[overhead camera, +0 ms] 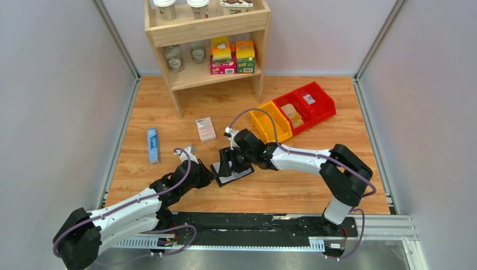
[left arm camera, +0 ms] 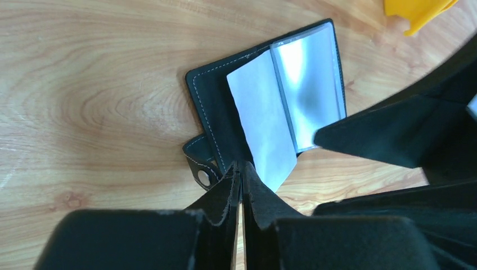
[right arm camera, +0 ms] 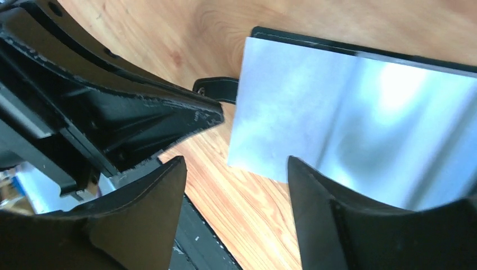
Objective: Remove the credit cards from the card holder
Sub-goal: Remove the credit card from the card holder.
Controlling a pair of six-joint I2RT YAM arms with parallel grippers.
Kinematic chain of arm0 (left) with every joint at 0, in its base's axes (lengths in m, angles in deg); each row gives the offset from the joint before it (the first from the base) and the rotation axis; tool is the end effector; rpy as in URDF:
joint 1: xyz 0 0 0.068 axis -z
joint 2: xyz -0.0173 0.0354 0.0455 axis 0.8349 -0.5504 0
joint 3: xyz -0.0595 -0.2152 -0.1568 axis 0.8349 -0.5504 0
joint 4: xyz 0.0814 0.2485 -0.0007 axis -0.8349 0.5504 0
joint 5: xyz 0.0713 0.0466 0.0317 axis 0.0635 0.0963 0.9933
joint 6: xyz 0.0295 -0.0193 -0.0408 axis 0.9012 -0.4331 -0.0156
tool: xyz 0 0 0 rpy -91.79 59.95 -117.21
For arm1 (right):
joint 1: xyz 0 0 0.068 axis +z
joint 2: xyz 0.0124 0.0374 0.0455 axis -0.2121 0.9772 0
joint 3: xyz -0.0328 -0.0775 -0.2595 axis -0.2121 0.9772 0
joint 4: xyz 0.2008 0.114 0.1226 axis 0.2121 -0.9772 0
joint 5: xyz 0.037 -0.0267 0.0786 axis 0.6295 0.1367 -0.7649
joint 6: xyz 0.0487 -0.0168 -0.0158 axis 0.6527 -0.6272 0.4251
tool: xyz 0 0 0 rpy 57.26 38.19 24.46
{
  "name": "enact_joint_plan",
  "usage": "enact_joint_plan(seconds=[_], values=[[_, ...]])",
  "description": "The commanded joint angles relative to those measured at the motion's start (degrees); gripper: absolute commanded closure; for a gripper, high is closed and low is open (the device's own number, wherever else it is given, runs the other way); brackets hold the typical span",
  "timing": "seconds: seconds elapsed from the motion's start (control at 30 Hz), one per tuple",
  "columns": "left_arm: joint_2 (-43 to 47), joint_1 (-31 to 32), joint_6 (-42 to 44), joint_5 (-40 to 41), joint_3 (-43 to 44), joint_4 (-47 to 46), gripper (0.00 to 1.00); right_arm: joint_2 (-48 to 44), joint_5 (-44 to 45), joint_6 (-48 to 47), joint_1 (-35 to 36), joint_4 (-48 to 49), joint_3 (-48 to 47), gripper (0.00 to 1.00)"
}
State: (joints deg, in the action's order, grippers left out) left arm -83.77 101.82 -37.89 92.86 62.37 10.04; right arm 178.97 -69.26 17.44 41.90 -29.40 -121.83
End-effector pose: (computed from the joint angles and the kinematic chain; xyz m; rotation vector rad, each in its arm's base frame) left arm 0.1185 -0.1099 0.1478 -0.4346 2.3061 -0.7847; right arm 0.2010 0.2995 0.1775 -0.6887 2.5349 1.0621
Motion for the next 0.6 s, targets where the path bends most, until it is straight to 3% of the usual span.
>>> enact_joint_plan(seconds=[0.0, 0.1, 0.23, 0.57], values=[[3.0, -0.1, -0.6, 2.6, 3.0, 3.6, 0.9, -9.4, 15.7, -4.6, 0.3, -7.9, -1.2, 0.29], [4.3, -0.1, 1.0, 2.5, 6.6, 6.5, 0.9, -11.4, 23.8, -5.8, 0.2, -10.2, 0.3, 0.25], [3.4, -0.1, 1.9, 3.0, 10.5, 7.1, 0.87, -11.0, 24.8, -5.8, 0.2, -9.8, 1.5, 0.25], [-15.0, -0.1, 1.4, 4.0, 15.7, 5.4, 0.88, -5.9, 22.1, -6.1, -0.2, -5.7, 3.5, 0.27]])
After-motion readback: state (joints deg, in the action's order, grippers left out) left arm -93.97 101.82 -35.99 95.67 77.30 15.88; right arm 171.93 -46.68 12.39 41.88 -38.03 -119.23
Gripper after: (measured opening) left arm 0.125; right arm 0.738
